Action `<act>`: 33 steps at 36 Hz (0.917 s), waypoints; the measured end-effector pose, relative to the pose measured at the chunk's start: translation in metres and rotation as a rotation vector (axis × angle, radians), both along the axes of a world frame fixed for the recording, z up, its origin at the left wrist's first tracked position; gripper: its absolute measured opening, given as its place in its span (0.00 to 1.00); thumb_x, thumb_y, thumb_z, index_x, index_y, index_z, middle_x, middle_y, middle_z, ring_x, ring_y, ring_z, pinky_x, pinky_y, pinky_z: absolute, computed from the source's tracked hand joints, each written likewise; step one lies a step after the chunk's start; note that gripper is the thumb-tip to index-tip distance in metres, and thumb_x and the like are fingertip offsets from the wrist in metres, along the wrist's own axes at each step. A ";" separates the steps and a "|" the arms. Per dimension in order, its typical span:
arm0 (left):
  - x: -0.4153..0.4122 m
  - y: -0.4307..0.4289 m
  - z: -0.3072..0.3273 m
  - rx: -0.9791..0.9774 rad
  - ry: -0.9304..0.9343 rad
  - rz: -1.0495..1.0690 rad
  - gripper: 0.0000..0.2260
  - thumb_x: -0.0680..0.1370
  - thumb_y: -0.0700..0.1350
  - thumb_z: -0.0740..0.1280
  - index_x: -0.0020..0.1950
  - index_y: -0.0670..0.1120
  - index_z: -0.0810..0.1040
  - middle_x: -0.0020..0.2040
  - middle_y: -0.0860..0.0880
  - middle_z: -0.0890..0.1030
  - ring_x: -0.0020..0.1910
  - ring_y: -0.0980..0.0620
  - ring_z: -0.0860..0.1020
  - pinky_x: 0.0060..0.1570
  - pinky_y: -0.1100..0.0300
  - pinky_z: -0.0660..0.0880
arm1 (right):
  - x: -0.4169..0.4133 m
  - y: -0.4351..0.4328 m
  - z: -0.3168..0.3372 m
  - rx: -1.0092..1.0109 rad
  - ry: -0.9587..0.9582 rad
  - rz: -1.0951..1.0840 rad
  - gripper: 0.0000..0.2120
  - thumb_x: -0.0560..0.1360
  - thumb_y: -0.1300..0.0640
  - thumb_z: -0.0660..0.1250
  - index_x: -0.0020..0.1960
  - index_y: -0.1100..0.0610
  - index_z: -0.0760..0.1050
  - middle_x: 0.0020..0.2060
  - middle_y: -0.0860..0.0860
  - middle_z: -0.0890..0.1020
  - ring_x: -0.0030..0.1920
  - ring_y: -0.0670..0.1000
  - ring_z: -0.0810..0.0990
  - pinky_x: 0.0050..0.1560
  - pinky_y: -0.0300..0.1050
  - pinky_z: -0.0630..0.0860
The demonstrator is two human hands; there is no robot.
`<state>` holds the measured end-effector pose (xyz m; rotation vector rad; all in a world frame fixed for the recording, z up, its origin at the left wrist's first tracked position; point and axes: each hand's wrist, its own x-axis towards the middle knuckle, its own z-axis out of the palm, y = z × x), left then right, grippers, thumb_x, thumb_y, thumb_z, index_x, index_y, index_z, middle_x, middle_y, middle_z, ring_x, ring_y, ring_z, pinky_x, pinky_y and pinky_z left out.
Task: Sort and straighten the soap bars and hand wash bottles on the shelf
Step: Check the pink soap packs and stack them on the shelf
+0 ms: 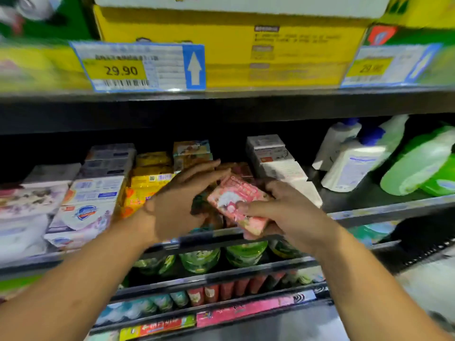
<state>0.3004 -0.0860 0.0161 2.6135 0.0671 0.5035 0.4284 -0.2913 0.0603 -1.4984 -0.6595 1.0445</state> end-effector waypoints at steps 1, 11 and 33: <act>-0.009 -0.009 0.001 0.017 -0.055 -0.033 0.39 0.72 0.48 0.75 0.76 0.67 0.58 0.76 0.61 0.62 0.76 0.65 0.57 0.72 0.68 0.59 | -0.005 -0.005 -0.001 0.000 0.031 0.015 0.15 0.73 0.65 0.74 0.58 0.61 0.76 0.46 0.59 0.86 0.43 0.58 0.85 0.46 0.59 0.84; -0.099 -0.066 0.012 0.016 -0.188 0.060 0.22 0.77 0.53 0.72 0.69 0.62 0.72 0.74 0.58 0.67 0.71 0.54 0.70 0.63 0.60 0.71 | -0.059 -0.035 0.013 0.090 0.303 0.112 0.09 0.77 0.62 0.68 0.56 0.55 0.81 0.51 0.64 0.83 0.46 0.62 0.82 0.35 0.48 0.81; -0.114 -0.126 0.056 -1.106 -0.186 0.369 0.06 0.77 0.50 0.67 0.49 0.54 0.84 0.55 0.50 0.83 0.49 0.49 0.83 0.43 0.53 0.80 | -0.110 -0.042 0.017 0.165 0.150 -0.169 0.08 0.81 0.59 0.66 0.52 0.47 0.79 0.54 0.55 0.83 0.44 0.55 0.85 0.27 0.44 0.75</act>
